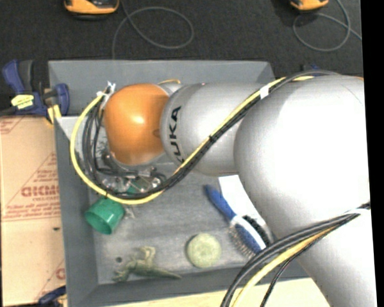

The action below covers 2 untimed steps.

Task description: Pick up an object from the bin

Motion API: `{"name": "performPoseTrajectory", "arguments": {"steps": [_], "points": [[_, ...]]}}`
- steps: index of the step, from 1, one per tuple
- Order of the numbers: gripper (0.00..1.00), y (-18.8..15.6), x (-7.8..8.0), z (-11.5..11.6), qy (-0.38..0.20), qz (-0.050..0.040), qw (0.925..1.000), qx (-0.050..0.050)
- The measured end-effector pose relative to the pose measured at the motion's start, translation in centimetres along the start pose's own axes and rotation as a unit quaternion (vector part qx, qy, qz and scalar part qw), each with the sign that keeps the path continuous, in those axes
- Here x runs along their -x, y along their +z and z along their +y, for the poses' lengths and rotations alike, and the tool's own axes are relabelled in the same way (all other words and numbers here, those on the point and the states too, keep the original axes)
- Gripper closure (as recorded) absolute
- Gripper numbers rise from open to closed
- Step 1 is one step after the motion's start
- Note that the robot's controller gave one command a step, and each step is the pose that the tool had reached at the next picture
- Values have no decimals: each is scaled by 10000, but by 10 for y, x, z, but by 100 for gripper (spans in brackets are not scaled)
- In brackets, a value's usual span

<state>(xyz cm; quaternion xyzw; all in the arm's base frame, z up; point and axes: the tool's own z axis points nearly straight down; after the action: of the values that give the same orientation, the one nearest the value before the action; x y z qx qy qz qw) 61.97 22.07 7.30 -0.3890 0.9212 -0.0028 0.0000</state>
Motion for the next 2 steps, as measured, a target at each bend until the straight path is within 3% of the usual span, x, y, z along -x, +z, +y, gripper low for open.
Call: {"name": "performPoseTrajectory", "arguments": {"steps": [2], "points": [[100, -17, -1, 2, 11, -1, 10000, 30]]}}
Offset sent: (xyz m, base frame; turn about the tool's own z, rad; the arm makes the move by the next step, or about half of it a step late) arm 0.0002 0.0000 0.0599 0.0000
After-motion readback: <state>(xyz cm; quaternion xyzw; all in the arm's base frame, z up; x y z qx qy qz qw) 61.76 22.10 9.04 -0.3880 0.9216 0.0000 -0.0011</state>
